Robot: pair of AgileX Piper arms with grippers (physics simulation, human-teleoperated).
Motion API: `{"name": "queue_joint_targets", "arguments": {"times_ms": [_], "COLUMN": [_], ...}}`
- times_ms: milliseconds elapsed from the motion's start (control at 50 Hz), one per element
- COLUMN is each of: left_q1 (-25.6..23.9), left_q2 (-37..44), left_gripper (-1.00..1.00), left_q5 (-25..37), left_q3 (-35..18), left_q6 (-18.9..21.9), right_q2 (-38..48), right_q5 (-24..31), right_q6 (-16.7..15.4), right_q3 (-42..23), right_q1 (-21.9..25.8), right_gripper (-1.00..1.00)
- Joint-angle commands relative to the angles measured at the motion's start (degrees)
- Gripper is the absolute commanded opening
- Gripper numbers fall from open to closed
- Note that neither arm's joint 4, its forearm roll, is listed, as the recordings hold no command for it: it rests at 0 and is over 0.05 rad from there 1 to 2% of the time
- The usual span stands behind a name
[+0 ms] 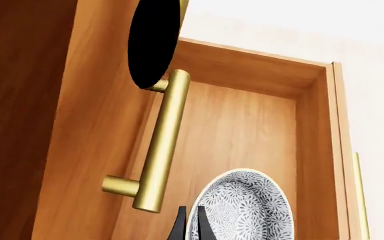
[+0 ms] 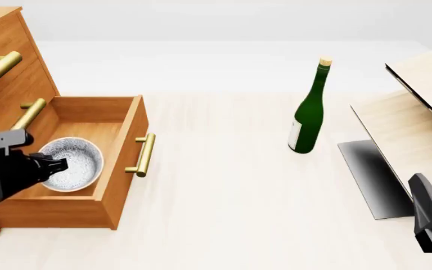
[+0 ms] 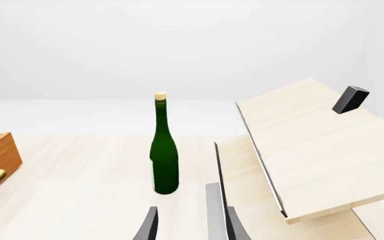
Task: Put the bowl in the bottom drawer of the cabinet and close it.
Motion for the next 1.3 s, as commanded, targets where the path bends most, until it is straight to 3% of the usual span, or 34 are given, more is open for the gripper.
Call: {"name": "queue_joint_targets", "arguments": {"times_ms": [20, 540, 560, 1300], "left_q1": [0.33, 0.55, 0.6, 0.44], "left_q2": [1.14, 3.62, 3.74, -1.53], "left_gripper": [-1.0, -1.0, 1.0, 1.0], "left_q5": [-1.22, -2.36, -2.53, 0.83], "left_q3": [0.05, -0.23, -0.17, 1.02], "left_q6": [0.74, 0.4, 0.66, 0.94], "right_q2": [-0.03, 0.0, 0.0, 0.02], "right_q5": [0.01, 0.0, 0.0, -0.01], "right_q6": [0.0, 0.0, -0.02, 0.01], "right_q3": [0.0, 0.0, 0.0, 0.0], "right_q1": [0.0, 0.0, 0.0, 0.01], "right_gripper": [1.0, 1.0, 1.0, 1.0]}}
